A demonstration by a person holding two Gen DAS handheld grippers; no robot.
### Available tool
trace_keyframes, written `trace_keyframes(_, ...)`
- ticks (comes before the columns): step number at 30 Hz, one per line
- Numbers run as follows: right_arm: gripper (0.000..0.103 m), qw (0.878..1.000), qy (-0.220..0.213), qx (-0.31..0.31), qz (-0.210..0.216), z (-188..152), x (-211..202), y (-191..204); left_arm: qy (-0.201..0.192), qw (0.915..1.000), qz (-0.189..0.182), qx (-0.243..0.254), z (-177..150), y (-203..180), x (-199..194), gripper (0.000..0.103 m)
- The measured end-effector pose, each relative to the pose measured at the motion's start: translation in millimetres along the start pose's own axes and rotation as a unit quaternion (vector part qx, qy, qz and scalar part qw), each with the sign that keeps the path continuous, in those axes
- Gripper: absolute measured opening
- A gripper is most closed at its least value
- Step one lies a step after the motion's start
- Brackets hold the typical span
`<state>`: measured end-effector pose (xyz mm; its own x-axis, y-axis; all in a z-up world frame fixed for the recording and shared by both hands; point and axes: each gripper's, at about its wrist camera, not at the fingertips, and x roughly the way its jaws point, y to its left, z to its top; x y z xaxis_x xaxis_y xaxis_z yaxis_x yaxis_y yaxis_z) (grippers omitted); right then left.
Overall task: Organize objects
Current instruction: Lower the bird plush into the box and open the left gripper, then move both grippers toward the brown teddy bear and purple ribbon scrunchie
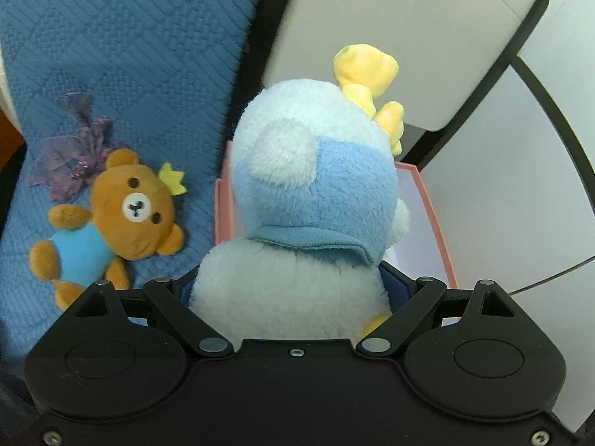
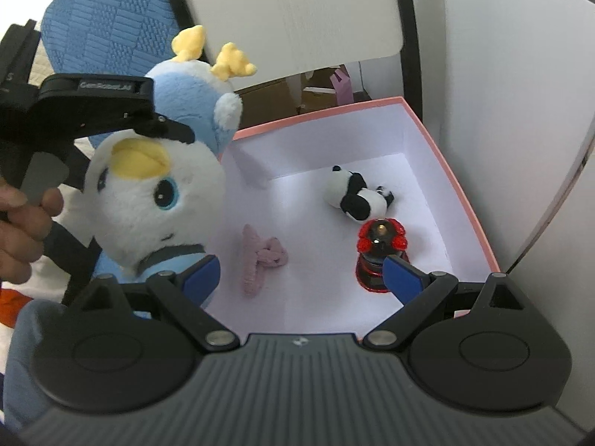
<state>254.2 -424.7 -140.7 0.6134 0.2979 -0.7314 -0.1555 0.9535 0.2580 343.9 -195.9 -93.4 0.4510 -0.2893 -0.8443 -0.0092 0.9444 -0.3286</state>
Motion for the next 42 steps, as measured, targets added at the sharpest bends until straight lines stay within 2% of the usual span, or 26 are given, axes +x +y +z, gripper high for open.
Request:
trace_keyframes(7,0.096,1.0,-0.002,0.008,0.004,-4,0,-10,0.016,0.9998,0.0,0.008,-10,-18,26,0.09)
trace_keyframes(10,0.096,1.0,-0.009,0.014,0.005,-4,-4,-12,0.006,0.9996,-0.011,0.025,-15,-23,24,0.093)
trace_keyframes(13,0.096,1.0,-0.016,0.017,0.001,-4,-9,-11,-0.012,0.9989,-0.032,0.034,-18,-26,11,0.1)
trace_keyframes(18,0.096,0.999,-0.027,0.024,0.002,-4,-19,-1,-0.035,0.9984,-0.027,0.035,-27,-16,-14,0.1)
trace_keyframes(28,0.096,0.997,-0.062,0.031,0.022,-7,-53,42,-0.089,0.9949,-0.019,0.044,-52,18,-79,0.099)
trace_keyframes(42,0.096,0.996,-0.088,0.002,0.033,-28,-84,107,-0.14,0.989,-0.04,0.03,-99,79,-166,0.099)
